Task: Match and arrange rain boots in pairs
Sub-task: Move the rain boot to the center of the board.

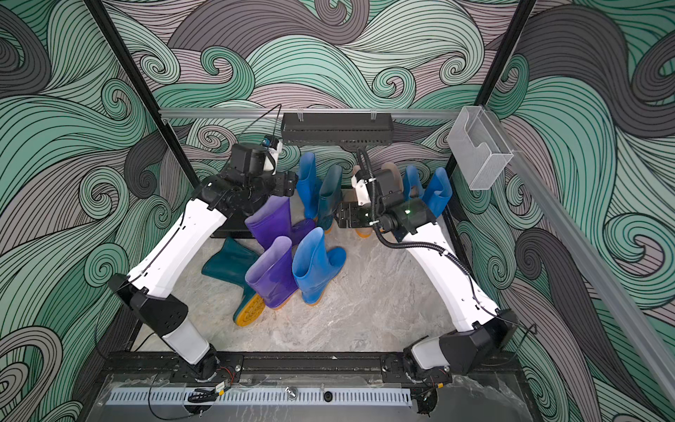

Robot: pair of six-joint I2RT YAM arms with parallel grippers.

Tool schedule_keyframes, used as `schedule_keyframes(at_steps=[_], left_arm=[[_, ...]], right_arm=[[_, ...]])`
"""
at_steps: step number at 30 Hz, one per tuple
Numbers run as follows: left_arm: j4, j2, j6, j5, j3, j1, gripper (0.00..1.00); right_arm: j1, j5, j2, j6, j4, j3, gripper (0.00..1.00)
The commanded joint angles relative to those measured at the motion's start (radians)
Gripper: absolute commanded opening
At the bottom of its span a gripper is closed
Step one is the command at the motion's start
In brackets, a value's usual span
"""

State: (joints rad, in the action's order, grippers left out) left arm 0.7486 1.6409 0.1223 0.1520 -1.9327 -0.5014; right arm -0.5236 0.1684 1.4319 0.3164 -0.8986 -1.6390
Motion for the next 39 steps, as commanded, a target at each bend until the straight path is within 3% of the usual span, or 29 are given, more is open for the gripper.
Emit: schedule_keyframes(at_steps=[1, 5, 12, 14, 18, 22, 25, 30, 39], left_arm=[[0.068, -0.072, -0.017, -0.046, 0.078, 0.041, 0.90], [0.034, -0.140, -0.020, -0.090, 0.178, 0.078, 0.91], [0.020, -0.098, -0.014, -0.154, 0.169, 0.090, 0.91], [0.005, -0.070, -0.021, -0.161, 0.155, 0.093, 0.91], [0.028, 0.033, -0.026, -0.197, 0.032, 0.101, 0.91], [0.059, 0.162, -0.027, -0.220, -0.122, 0.103, 0.91], [0.101, 0.271, -0.030, -0.181, -0.245, 0.107, 0.91], [0.176, 0.431, -0.011, -0.190, -0.433, 0.113, 0.91], [0.131, 0.534, 0.026, -0.283, -0.502, 0.114, 0.96]], right_arm=[[-0.096, 0.051, 0.004, 0.047, -0.038, 0.016, 0.89], [-0.168, 0.108, 0.046, 0.081, -0.032, 0.018, 0.88], [-0.208, 0.159, 0.088, 0.105, -0.060, 0.051, 0.76], [-0.209, 0.156, 0.101, 0.091, -0.081, 0.055, 0.62], [-0.203, 0.061, 0.107, 0.027, -0.137, 0.036, 0.22], [-0.152, 0.013, 0.077, -0.048, -0.161, 0.023, 0.00], [-0.089, 0.030, 0.061, -0.127, -0.161, 0.018, 0.00], [0.005, 0.182, 0.097, -0.296, -0.198, -0.029, 0.00], [0.092, 0.215, 0.183, -0.428, -0.278, -0.130, 0.00]])
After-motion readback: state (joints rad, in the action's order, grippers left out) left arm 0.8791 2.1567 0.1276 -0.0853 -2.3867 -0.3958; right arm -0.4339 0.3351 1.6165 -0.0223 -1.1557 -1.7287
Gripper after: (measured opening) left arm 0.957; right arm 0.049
